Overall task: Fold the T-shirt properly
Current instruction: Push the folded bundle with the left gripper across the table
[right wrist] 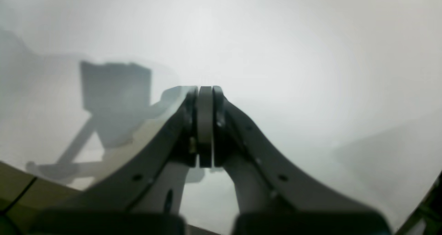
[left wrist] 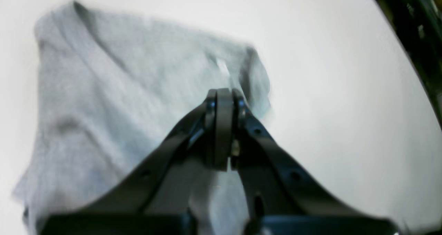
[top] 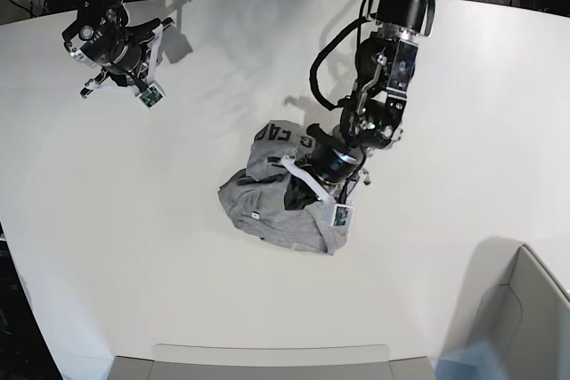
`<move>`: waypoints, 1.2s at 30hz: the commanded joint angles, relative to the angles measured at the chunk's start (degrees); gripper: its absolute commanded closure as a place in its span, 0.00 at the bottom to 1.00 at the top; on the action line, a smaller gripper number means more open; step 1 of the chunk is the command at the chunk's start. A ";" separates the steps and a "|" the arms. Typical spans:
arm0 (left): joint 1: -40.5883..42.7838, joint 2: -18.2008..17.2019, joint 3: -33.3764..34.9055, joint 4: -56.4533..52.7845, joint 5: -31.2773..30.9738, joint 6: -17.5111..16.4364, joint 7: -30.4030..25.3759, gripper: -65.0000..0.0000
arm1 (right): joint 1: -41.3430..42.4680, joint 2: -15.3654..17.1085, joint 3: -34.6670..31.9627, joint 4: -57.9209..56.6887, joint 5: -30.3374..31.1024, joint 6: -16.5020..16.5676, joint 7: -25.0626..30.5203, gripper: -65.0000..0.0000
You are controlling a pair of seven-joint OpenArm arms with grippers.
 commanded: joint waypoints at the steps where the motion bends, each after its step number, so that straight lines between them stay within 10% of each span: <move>1: -0.82 0.55 0.11 -1.47 -0.08 -0.22 -3.59 1.00 | -0.76 0.19 0.71 0.98 0.24 0.89 1.86 1.00; 16: -5.30 -1.48 -0.68 -39.09 -0.25 -0.22 -22.14 1.00 | -5.86 -0.07 3.26 0.89 0.07 0.89 7.13 1.00; 24: -2.93 -12.38 -10.97 -44.11 -0.34 -1.27 -21.34 1.00 | -5.59 -0.16 3.26 0.89 0.07 0.89 7.04 1.00; 36: 0.94 -22.75 -20.46 -39.09 -0.08 -13.93 -13.78 1.00 | -4.01 -1.66 3.17 0.72 -0.02 0.89 7.04 1.00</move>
